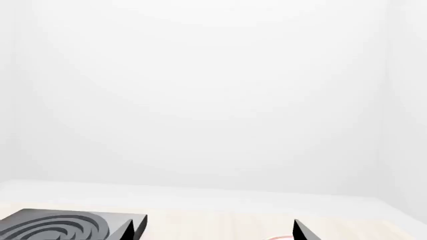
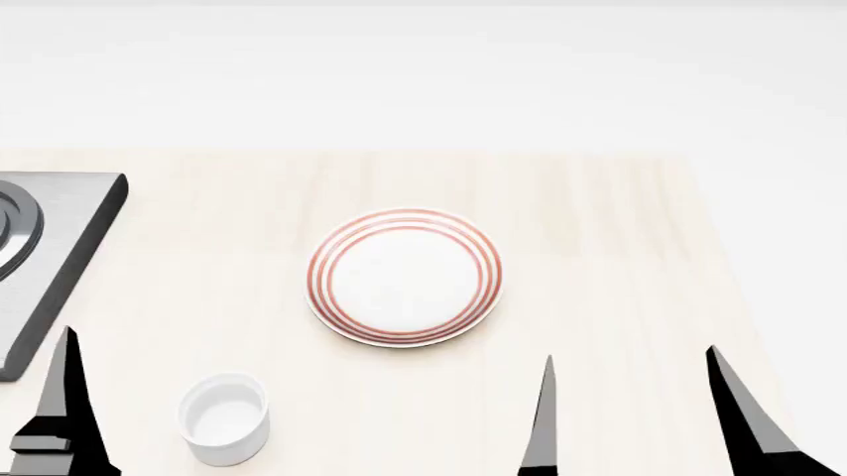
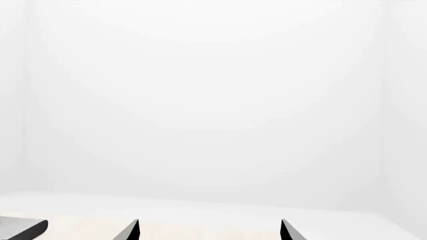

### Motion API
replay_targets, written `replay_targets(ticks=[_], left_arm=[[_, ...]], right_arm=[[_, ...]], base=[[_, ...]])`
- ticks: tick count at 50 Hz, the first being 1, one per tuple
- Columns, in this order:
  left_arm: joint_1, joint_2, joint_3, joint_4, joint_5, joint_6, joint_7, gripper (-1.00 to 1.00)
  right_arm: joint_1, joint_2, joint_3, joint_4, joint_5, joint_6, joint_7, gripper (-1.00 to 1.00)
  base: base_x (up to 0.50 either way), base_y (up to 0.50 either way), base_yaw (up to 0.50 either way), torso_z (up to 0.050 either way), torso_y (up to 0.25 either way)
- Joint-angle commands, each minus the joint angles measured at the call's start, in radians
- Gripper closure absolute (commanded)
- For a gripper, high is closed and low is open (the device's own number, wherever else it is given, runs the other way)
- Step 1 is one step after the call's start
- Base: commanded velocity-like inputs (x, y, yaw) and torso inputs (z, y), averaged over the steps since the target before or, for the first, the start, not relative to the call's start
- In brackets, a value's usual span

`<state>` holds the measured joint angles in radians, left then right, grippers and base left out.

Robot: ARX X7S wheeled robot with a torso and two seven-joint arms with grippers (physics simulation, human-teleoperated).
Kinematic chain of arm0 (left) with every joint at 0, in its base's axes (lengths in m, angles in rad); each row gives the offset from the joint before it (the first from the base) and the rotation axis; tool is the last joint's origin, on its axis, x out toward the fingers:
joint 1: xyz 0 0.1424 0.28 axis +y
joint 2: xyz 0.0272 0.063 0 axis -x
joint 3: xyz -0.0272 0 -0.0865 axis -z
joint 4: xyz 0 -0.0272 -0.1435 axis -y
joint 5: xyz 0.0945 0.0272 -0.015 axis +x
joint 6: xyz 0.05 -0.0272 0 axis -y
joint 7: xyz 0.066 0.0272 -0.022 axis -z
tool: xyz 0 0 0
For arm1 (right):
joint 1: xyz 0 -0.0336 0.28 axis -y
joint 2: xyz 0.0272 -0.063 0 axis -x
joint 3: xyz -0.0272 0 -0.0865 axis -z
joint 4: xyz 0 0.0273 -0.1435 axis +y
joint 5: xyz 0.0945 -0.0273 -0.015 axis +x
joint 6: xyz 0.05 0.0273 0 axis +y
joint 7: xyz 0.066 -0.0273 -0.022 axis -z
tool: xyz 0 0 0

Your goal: Pick the akita bowl on the cookies box and place it on the plate.

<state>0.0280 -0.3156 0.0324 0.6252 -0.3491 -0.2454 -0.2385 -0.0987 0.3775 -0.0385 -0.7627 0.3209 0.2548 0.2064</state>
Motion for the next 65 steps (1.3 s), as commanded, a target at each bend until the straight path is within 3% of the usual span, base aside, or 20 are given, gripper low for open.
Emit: replay_targets(ticks=[1, 12, 55, 65], left_arm=[[-0.042, -0.023, -0.027, 0.044, -0.056, -0.079, -0.023, -1.0], [-0.034, -0.036, -0.062, 0.061, -0.119, -0.064, 0.001, -1.0], [-0.048, -0.091, -0.052, 0.032, -0.217, -0.122, 0.046, -1.0], [-0.02, -0.101, -0.028, 0.005, -0.158, -0.053, 0.091, -1.0]], right_arm=[[0.048, 0.031, 0.028, -0.075, 0.051, 0.107, 0.033, -1.0], [0.057, 0.049, 0.033, -0.109, 0.056, 0.133, 0.047, -1.0], [0.084, 0.089, 0.034, -0.108, 0.082, 0.167, 0.054, -1.0], [0.088, 0.106, 0.039, -0.114, 0.082, 0.184, 0.06, -1.0]], base=[[0.0, 0.0, 0.0, 0.0, 0.0], [0.0, 0.0, 0.0, 0.0, 0.0], [0.0, 0.0, 0.0, 0.05, 0.0], [0.0, 0.0, 0.0, 0.0, -0.037]])
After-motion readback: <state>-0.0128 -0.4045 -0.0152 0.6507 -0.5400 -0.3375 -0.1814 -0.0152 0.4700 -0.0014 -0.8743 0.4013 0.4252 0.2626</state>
